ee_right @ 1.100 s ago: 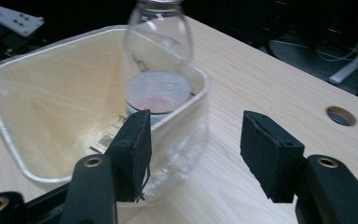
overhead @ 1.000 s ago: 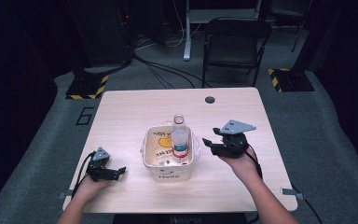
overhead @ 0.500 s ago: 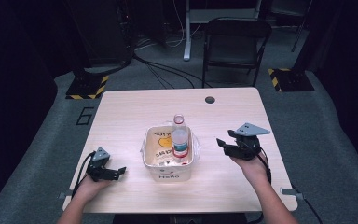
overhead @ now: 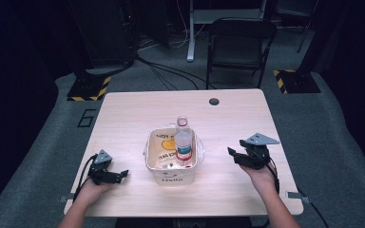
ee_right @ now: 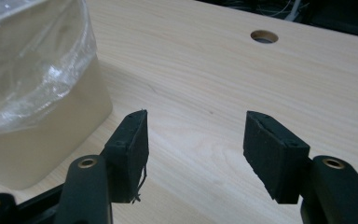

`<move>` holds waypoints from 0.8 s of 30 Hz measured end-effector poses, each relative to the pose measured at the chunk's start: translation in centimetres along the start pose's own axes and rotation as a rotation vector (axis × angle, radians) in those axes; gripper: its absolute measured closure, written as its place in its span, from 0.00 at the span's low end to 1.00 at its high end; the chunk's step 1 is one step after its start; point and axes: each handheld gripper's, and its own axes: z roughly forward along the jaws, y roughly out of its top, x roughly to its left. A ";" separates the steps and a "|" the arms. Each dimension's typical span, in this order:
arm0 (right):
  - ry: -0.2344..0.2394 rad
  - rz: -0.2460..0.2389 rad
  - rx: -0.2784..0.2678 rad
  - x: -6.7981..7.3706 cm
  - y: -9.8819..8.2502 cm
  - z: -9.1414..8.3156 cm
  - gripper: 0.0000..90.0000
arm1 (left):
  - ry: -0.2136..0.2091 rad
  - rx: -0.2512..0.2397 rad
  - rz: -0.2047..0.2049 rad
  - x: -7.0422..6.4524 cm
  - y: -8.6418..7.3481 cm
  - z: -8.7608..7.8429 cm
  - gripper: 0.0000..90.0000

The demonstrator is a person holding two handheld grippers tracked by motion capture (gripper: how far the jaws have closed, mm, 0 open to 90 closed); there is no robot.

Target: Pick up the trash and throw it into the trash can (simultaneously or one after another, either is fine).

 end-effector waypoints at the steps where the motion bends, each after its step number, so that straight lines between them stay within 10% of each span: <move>1: -0.001 0.005 0.008 -0.1 -0.3 0.1 0.44 | -0.004 0.005 0.001 0.0 0.0 0.0 0.04; 24: -0.042 0.082 0.100 -1.7 -5.2 1.9 0.43 | -0.004 0.006 0.000 0.0 0.0 -0.1 0.04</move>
